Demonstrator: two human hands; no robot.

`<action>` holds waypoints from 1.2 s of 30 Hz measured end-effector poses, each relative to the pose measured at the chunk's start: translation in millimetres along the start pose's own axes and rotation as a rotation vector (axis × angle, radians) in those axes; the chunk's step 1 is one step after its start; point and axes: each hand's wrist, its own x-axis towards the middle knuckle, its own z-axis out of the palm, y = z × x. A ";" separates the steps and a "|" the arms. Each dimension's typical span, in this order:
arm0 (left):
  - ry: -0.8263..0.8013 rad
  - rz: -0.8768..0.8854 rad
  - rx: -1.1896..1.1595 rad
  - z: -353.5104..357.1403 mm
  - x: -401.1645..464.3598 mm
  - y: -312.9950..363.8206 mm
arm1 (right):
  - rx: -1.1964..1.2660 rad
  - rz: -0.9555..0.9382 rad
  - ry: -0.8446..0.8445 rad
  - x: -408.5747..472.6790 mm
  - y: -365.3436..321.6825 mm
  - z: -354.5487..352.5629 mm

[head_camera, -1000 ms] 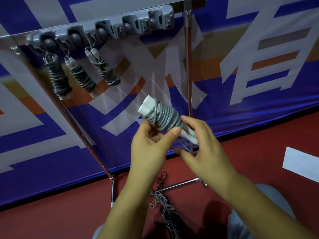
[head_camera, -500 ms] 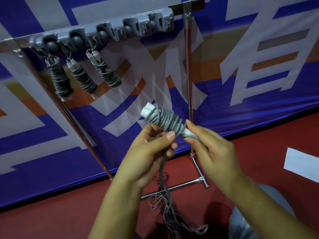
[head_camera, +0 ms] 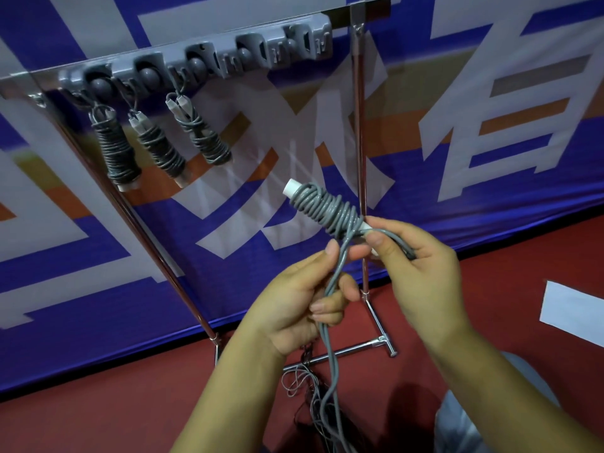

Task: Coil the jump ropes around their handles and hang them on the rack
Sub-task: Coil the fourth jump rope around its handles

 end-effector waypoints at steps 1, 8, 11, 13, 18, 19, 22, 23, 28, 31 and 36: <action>-0.016 0.025 0.000 0.5 0.0 -0.7 | 0.007 0.003 0.003 0.5 -1.4 0.4; 0.036 0.255 0.165 6.2 -0.9 -1.8 | 0.073 0.058 0.076 -1.6 -5.6 4.4; 0.155 0.382 0.430 9.0 -4.1 1.0 | 0.229 0.165 0.094 0.0 -11.4 4.4; 0.208 0.421 0.512 8.8 -4.6 1.5 | 0.293 0.238 0.077 0.1 -15.0 3.7; 0.377 0.442 0.565 4.0 -2.2 -2.7 | 0.350 0.366 0.049 0.1 -20.6 3.8; 0.387 0.442 0.547 2.5 -1.4 -3.4 | 0.365 0.391 0.042 -0.1 -21.6 4.5; 0.341 0.479 0.432 -1.1 2.5 -3.1 | 0.438 0.471 0.002 0.0 -23.9 4.4; 0.312 0.494 0.395 -2.3 3.6 -3.0 | 0.458 0.501 -0.026 1.1 -25.5 4.2; 0.188 0.565 0.267 -5.6 4.0 -5.1 | 0.520 0.679 -0.143 6.0 -31.6 1.9; 0.245 0.572 0.244 -5.8 3.7 -5.4 | 0.548 0.717 -0.174 7.5 -28.3 2.3; 0.410 0.576 0.274 1.6 3.7 -12.3 | 0.106 0.428 -0.050 1.7 -2.3 4.0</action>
